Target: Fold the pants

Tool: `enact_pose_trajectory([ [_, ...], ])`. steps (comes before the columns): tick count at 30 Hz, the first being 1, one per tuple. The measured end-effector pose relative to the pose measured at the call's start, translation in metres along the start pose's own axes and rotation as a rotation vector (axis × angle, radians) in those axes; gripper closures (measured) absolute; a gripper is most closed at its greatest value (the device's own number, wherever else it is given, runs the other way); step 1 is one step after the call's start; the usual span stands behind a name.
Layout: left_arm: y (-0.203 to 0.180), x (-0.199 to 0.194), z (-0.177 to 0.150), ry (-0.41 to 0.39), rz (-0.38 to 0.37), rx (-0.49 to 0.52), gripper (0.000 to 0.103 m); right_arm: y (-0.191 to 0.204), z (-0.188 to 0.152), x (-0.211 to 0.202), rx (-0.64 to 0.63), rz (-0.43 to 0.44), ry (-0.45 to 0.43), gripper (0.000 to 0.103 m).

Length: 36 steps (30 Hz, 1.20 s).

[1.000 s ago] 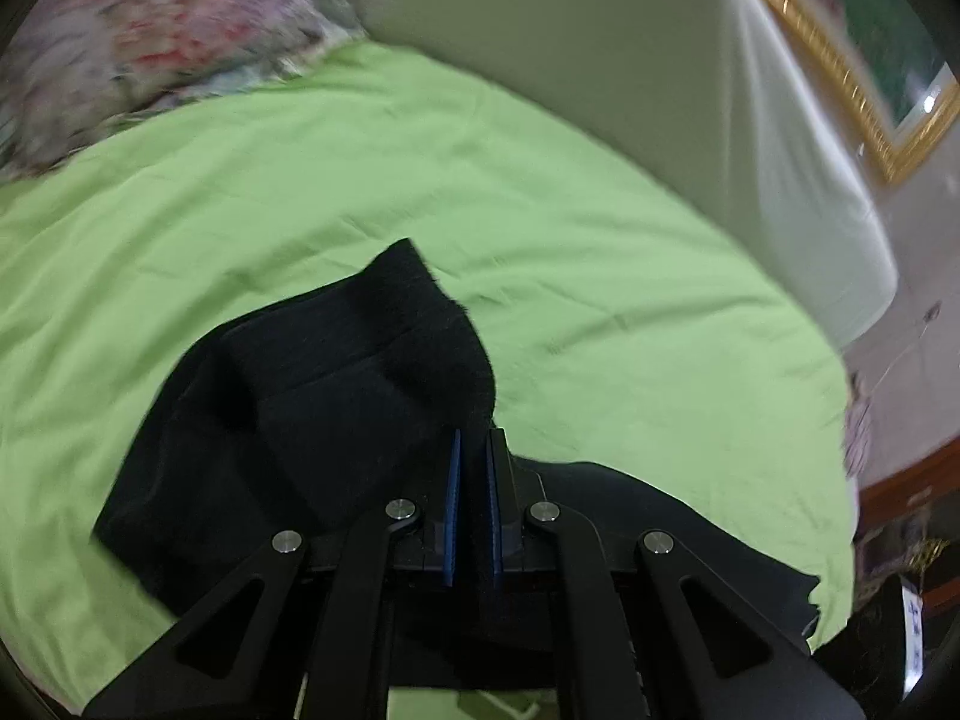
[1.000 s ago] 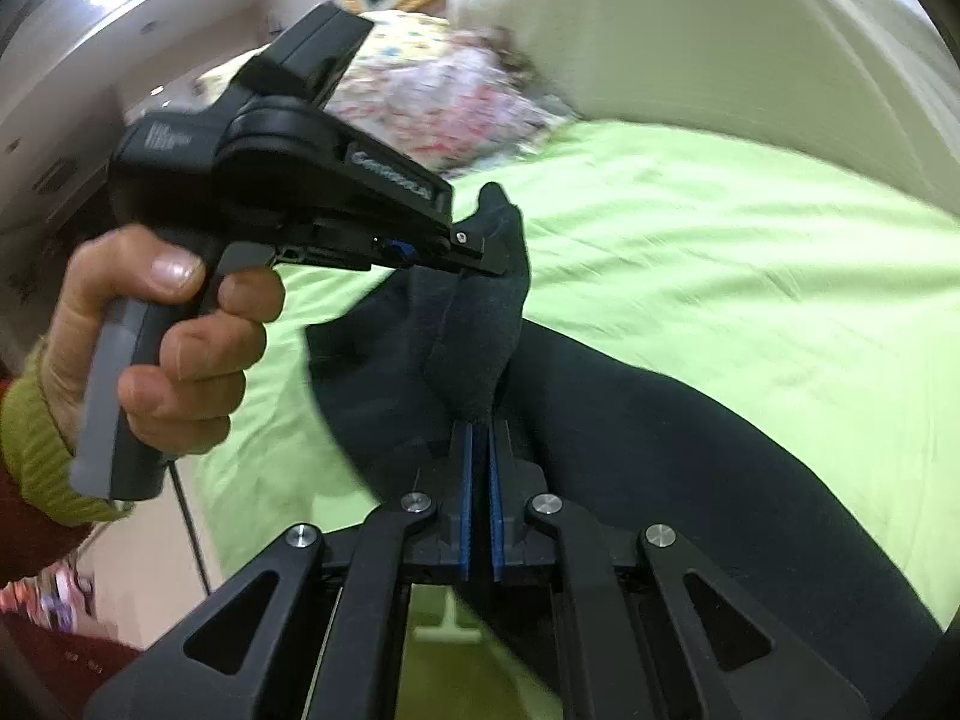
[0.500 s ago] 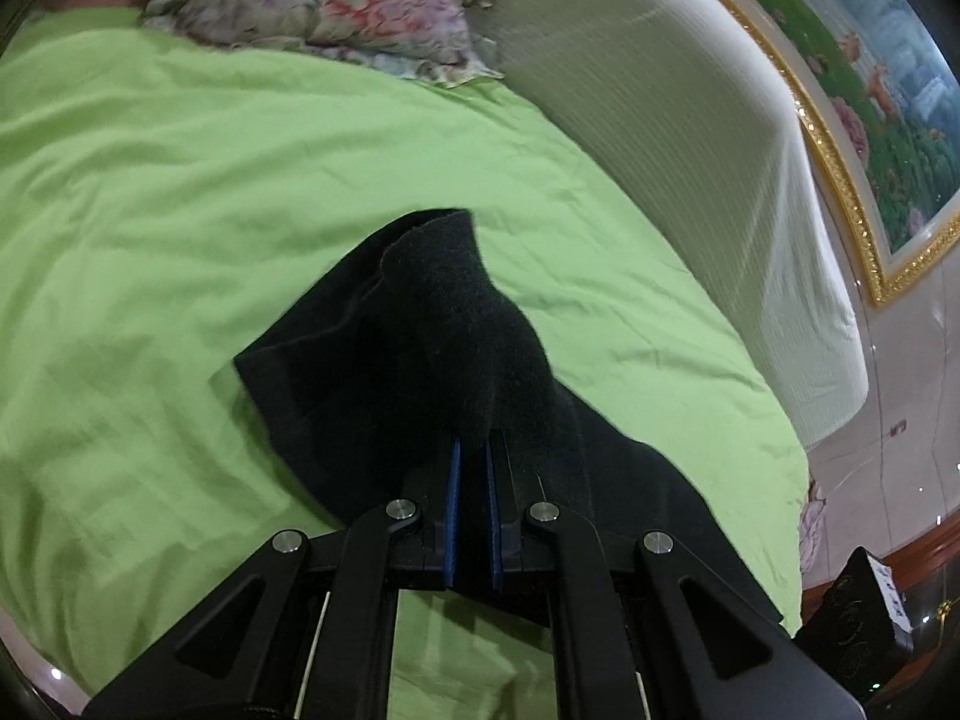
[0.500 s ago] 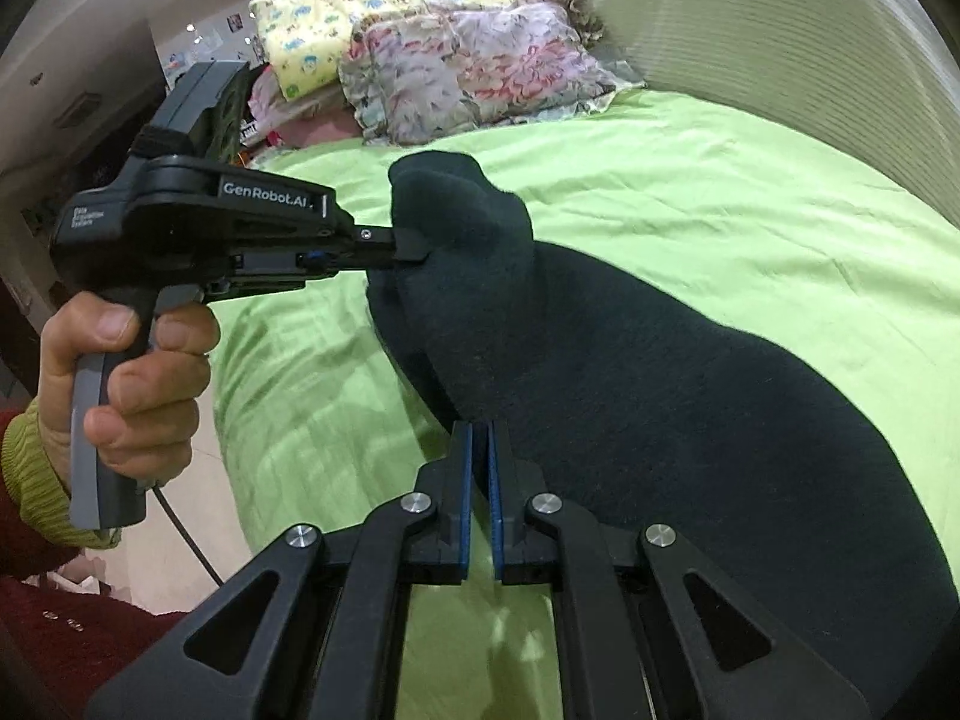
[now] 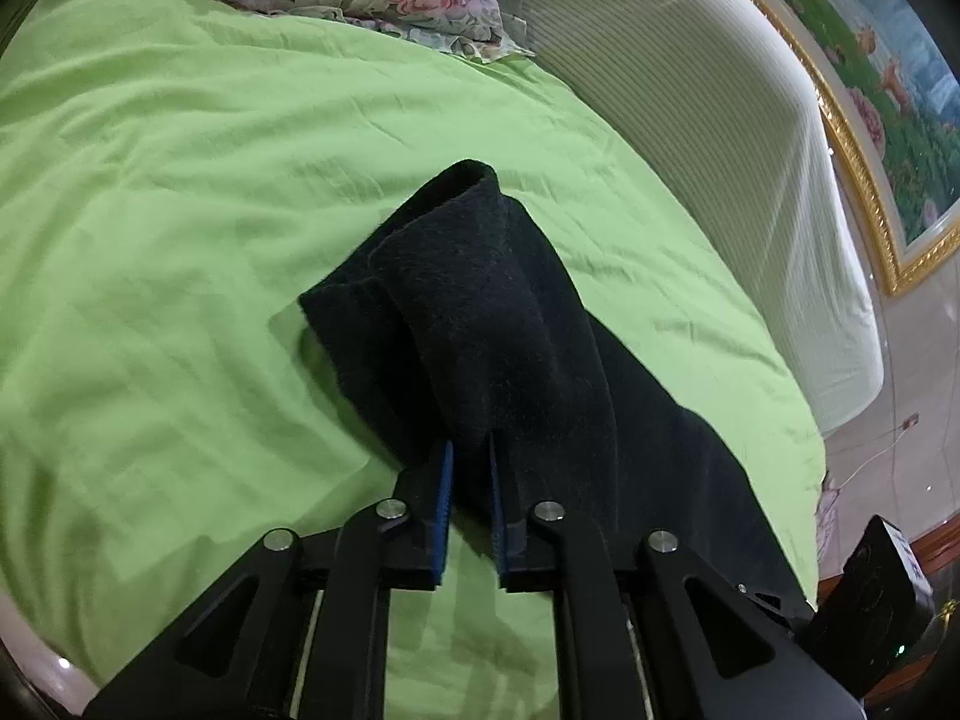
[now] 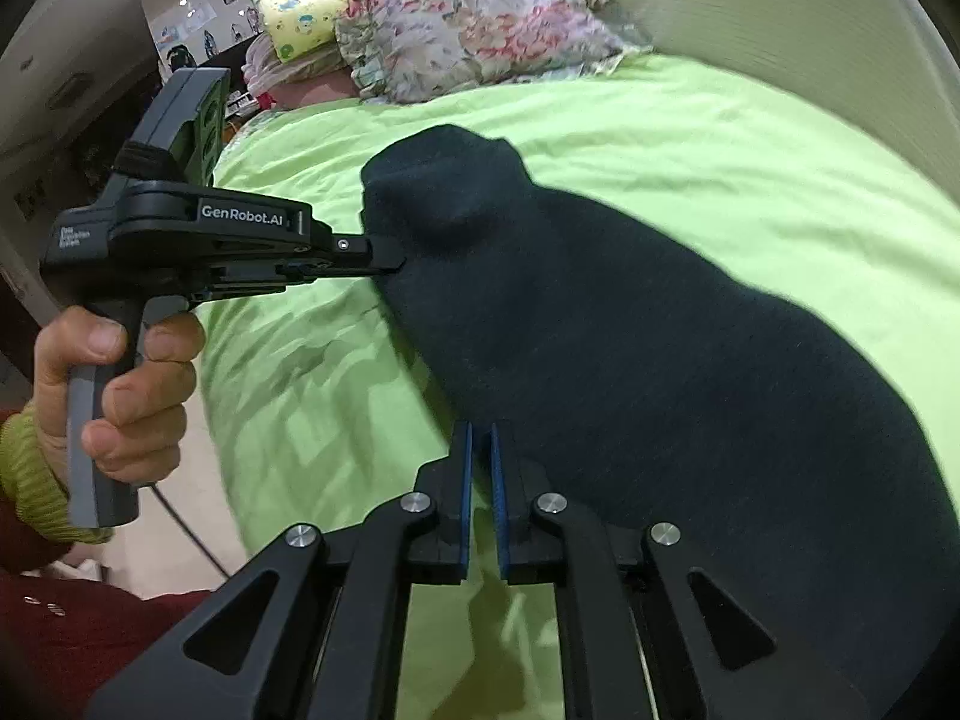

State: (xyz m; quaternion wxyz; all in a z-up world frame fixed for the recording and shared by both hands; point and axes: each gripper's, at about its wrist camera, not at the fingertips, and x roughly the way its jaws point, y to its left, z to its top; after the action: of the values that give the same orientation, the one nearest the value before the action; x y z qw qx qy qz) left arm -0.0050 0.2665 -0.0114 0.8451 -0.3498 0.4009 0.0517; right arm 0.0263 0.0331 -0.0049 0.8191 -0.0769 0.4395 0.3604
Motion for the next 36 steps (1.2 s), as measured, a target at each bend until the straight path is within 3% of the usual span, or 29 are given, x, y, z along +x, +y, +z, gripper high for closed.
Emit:
enact_pose_trajectory([
  [2,0.002,-0.007,-0.002,-0.007,0.010,-0.009,0.083,-0.001,-0.002,-0.004,0.000,-0.007,-0.005,0.094],
  [5,0.007,-0.017,0.001,-0.016,0.031,-0.024,0.054,-0.008,-0.002,-0.018,0.026,0.002,-0.030,0.094],
  [6,0.008,-0.019,0.002,-0.017,0.034,-0.036,0.039,-0.013,-0.002,-0.025,0.047,0.004,-0.048,0.094],
  [7,0.011,-0.021,0.004,-0.019,0.035,-0.056,0.037,-0.018,0.000,-0.031,0.065,-0.002,-0.064,0.092],
  [9,0.015,-0.023,0.010,-0.017,0.023,-0.091,0.035,-0.029,0.002,-0.042,0.105,-0.012,-0.092,0.080],
  [10,0.017,-0.021,0.014,-0.009,0.029,-0.108,0.032,-0.037,0.003,-0.048,0.130,-0.022,-0.112,0.064],
  [11,0.018,-0.018,0.018,0.004,0.041,-0.115,0.032,-0.045,0.004,-0.054,0.155,-0.034,-0.132,0.049],
  [12,0.019,-0.015,0.021,0.012,0.047,-0.119,0.032,-0.054,0.005,-0.060,0.180,-0.042,-0.155,0.046],
  [19,0.024,0.007,0.039,0.052,0.053,-0.162,0.032,-0.112,0.025,-0.074,0.324,-0.093,-0.218,0.046],
  [23,0.026,0.021,0.045,0.068,0.079,-0.158,0.032,-0.141,0.050,-0.053,0.356,-0.094,-0.164,0.046],
  [30,0.035,0.024,0.034,0.041,0.079,-0.100,0.045,-0.165,0.069,0.023,0.310,-0.099,0.066,0.047],
  [31,0.035,0.025,0.034,0.038,0.080,-0.089,0.048,-0.164,0.064,0.034,0.297,-0.093,0.109,0.049],
  [33,0.036,0.026,0.037,0.036,0.071,-0.082,0.054,-0.159,0.057,0.034,0.264,-0.093,0.091,0.050],
  [34,0.037,0.027,0.039,0.032,0.064,-0.081,0.058,-0.159,0.056,0.033,0.268,-0.080,0.092,0.057],
  [35,0.036,0.029,0.040,0.029,0.059,-0.079,0.059,-0.159,0.054,0.031,0.281,-0.064,0.088,0.074],
  [36,0.035,0.032,0.041,0.024,0.060,-0.076,0.061,-0.158,0.053,0.029,0.294,-0.039,0.088,0.082],
])
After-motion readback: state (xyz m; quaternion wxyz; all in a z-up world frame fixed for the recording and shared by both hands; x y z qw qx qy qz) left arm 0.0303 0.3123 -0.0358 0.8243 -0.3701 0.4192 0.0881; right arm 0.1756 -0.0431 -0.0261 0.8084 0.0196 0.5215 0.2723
